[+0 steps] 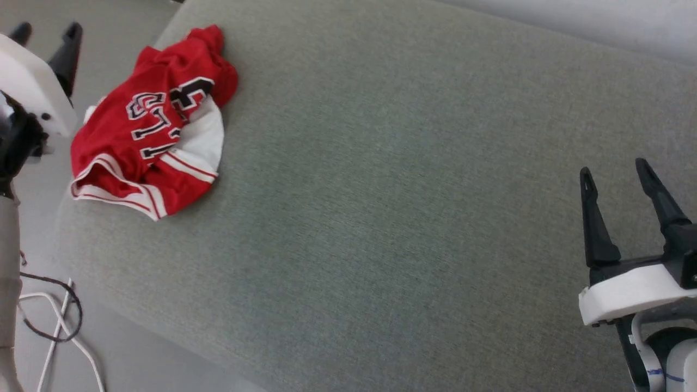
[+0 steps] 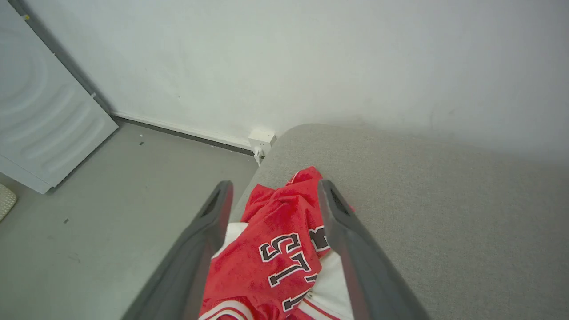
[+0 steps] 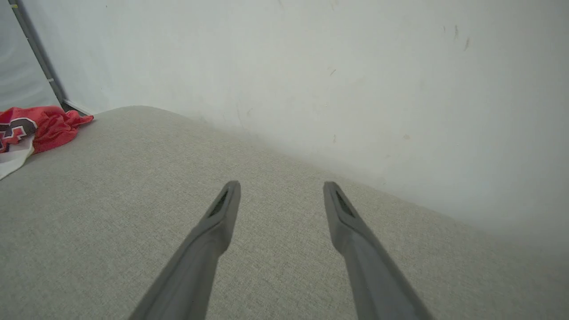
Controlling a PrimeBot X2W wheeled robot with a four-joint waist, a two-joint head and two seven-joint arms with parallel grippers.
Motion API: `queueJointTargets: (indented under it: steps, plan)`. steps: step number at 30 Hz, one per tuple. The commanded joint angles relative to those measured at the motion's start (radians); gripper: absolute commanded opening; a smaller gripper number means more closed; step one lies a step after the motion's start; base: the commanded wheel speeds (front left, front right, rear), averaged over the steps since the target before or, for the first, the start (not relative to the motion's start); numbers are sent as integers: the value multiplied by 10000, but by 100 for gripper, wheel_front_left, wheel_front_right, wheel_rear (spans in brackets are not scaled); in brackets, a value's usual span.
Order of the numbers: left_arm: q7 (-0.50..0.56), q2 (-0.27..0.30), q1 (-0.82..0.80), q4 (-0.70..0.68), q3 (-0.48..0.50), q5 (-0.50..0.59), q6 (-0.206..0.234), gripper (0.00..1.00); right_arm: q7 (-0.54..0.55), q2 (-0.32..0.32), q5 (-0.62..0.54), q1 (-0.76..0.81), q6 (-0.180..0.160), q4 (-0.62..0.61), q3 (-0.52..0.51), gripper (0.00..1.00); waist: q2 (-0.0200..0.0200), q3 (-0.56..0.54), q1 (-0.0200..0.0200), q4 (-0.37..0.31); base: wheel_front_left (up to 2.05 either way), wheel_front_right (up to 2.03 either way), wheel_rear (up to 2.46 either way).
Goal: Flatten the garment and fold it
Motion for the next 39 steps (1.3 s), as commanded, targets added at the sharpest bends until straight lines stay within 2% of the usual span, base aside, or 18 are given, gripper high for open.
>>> queueJointTargets:
  steps: [1, 6, 11, 15, 30, 32, 33, 34, 35, 39]
  plan:
    - [159, 138, -157, 184, -299, -148, -67, 100, 69, 1, -120, -123, -7, -145, 39, 100, 0, 666, -2, -546, 0, 0, 0]
    - [1388, 765, -234, 1095, -1316, -993, -71, 100, 404, 1, -414, -153, -7, -636, 174, 100, 0, 1137, -2, -821, 0, 0, 0]
    - [1882, 970, -185, 1631, -1688, -1860, -73, 100, 691, 1, -622, -137, -7, -974, 340, 100, 0, 1543, -2, -1044, 0, 0, 0]
    - [1761, 1083, -122, 1913, -2036, -2127, -73, 100, 886, 1, -809, -129, -7, -1294, 438, 100, 0, 1889, -2, -1123, 0, 0, 0]
    - [1301, 919, 136, 3206, -3488, -3180, -74, 98, 1714, -165, -1230, -84, -7, -2598, 618, 100, 0, 2583, -2, -1293, 0, 0, 0]
    - [1287, 878, 218, 3288, -3750, -3314, -74, 70, 1788, -181, -1249, -71, -7, -2676, 619, 100, 0, 2644, -2, -1307, 0, 0, 0]
    - [1255, 865, 253, 3343, -3871, -3376, -74, 51, 1818, -198, -1248, -72, -7, -2708, 613, 100, 0, 2678, -2, -1311, 0, 0, 0]
    - [1220, 851, 285, 3381, -4011, -3432, -74, 44, 1845, -225, -1238, -81, -7, -2729, 592, 100, 0, 2708, -2, -1310, 0, 0, 0]
    - [1134, 859, 298, 3402, -4141, -3479, -74, 1, 1872, -254, -1230, -89, -7, -2751, 573, 100, 0, 2733, -2, -1306, 0, 0, 0]
    - [930, 931, 265, 3455, -4564, -3876, -74, 0, 1970, -340, -1210, -154, -7, -2819, 535, 100, 0, 2792, -2, -1281, 0, 0, 0]
